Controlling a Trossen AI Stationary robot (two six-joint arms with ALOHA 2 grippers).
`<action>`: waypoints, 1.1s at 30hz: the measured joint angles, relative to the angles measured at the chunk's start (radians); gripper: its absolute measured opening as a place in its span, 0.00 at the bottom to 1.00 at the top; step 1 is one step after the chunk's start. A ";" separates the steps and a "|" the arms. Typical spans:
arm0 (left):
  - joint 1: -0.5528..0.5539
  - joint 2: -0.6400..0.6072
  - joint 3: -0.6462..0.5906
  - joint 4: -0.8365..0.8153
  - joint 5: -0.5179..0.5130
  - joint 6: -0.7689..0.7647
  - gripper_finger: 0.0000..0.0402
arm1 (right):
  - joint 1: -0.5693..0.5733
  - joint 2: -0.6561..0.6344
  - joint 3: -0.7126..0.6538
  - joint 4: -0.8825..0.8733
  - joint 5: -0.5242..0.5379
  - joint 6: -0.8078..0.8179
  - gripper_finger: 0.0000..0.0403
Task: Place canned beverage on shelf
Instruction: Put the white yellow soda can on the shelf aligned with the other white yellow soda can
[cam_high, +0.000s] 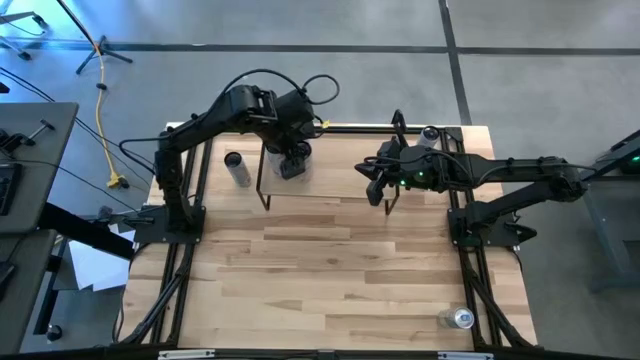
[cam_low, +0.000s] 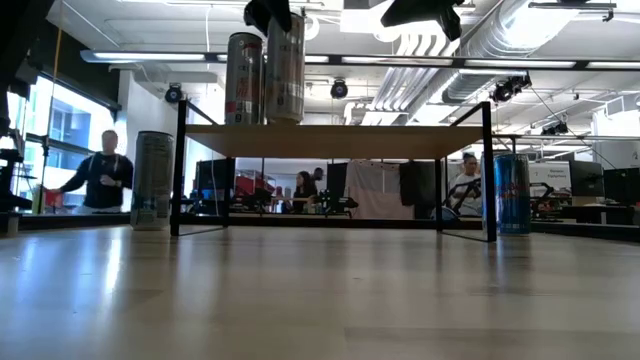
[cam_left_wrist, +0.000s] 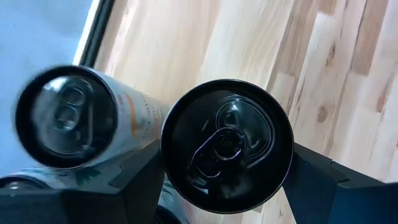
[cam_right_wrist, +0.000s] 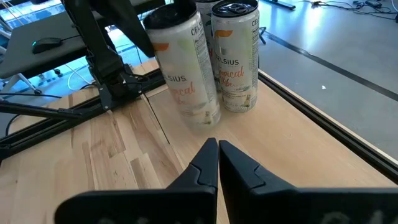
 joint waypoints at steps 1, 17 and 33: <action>0.000 0.001 -0.012 -0.004 0.000 -0.002 0.65 | 0.000 0.000 0.000 0.000 0.000 0.000 0.00; -0.007 0.001 -0.089 0.032 -0.003 -0.008 0.65 | 0.011 0.000 0.000 0.000 -0.005 0.019 0.00; -0.006 0.001 -0.089 0.032 -0.003 -0.007 0.74 | 0.011 0.001 0.000 0.000 -0.006 0.019 0.00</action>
